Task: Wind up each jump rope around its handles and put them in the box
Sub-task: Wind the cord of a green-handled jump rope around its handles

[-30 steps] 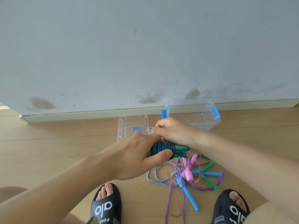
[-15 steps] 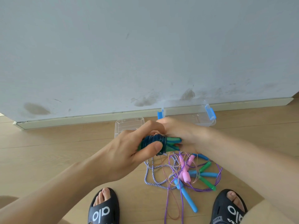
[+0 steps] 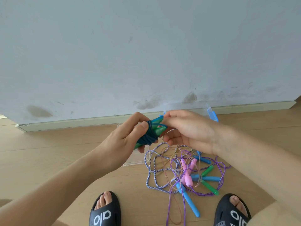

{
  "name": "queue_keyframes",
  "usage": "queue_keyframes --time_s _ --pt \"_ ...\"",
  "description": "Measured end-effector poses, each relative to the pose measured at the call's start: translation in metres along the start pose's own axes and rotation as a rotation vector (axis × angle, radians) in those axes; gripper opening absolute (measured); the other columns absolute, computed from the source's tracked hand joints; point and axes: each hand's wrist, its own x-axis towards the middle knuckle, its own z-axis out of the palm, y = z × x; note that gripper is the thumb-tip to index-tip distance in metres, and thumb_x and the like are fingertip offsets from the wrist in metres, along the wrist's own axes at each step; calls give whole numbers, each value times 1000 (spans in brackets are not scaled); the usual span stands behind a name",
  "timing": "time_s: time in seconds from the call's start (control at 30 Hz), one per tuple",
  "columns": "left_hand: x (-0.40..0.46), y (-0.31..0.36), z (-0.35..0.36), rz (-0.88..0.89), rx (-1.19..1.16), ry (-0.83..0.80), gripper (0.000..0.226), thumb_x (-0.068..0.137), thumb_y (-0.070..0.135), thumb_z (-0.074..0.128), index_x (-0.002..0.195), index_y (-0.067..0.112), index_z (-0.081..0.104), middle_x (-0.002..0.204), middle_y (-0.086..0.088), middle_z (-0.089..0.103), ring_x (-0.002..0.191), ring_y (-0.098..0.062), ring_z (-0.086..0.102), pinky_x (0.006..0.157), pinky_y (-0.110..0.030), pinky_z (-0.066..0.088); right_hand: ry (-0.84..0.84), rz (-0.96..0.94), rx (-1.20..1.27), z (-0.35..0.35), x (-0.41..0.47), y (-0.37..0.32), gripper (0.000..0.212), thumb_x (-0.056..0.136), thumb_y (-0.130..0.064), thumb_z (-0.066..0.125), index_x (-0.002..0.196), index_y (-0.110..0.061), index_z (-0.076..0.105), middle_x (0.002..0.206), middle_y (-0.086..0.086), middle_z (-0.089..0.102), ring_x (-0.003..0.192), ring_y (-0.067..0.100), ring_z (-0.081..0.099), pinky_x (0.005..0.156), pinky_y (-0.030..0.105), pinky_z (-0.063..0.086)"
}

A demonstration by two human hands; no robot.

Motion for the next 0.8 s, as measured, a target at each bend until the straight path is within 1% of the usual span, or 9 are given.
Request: queue_keyframes --time_s 0.1,0.2,0.3,0.4,0.47,0.53,0.6,0.67,0.8 --pt "1 1 0 -31 3 26 21 105 25 36 100 18 55 81 -3 70 70 -22 66 67 -21 47 61 -18 48 1 -2 2 6 96 -10 61 101 -8 63 80 10 69 62 16 64 57 24 53" --pt "0 3 2 -23 47 29 21 105 26 36 99 17 54 80 -4 70 71 -19 65 72 -27 46 96 -5 131 1 -4 2 11 95 -9 63 106 -6 63 81 10 69 61 16 65 56 25 52" --pt "0 4 4 -33 58 40 21 105 27 37 96 17 54 79 -4 69 69 -18 64 72 -32 44 126 -27 157 -1 -7 2 11 94 -7 63 104 -2 64 81 10 71 60 13 65 57 23 53" --pt "1 5 3 -57 57 85 22 104 28 38 96 16 54 78 -3 69 69 -18 63 71 -32 44 98 -38 209 0 -13 1 11 93 -8 64 100 -1 69 84 9 74 69 15 68 64 24 55" --pt "2 6 4 -69 59 116 22 103 29 38 96 16 54 80 -5 68 70 -18 63 70 -30 44 76 -51 233 1 -16 1 17 91 -9 66 104 1 71 89 10 75 76 17 70 70 26 55" --pt "3 6 5 -71 58 140 21 103 29 39 95 18 55 80 -3 68 69 -17 63 70 -29 45 96 -93 180 3 -19 0 22 87 -12 71 105 0 71 90 8 75 82 18 71 73 27 55" --pt "4 7 7 -68 59 155 21 103 30 39 93 19 55 80 -1 69 68 -17 64 70 -29 46 190 -162 -11 7 -21 3 21 84 -17 77 101 -6 72 89 4 77 84 19 74 73 26 55" --pt "5 7 9 -65 63 170 22 103 30 39 92 21 55 79 1 69 67 -16 65 71 -31 46 289 -224 -206 12 -24 7 16 83 -21 78 96 -14 72 85 0 77 82 20 73 72 26 58" --pt "6 8 12 -59 86 172 21 103 30 38 91 22 54 76 8 68 69 -14 65 78 -34 46 375 -330 -249 18 -22 13 10 84 -25 77 90 -18 71 83 -4 76 77 12 72 81 34 60"
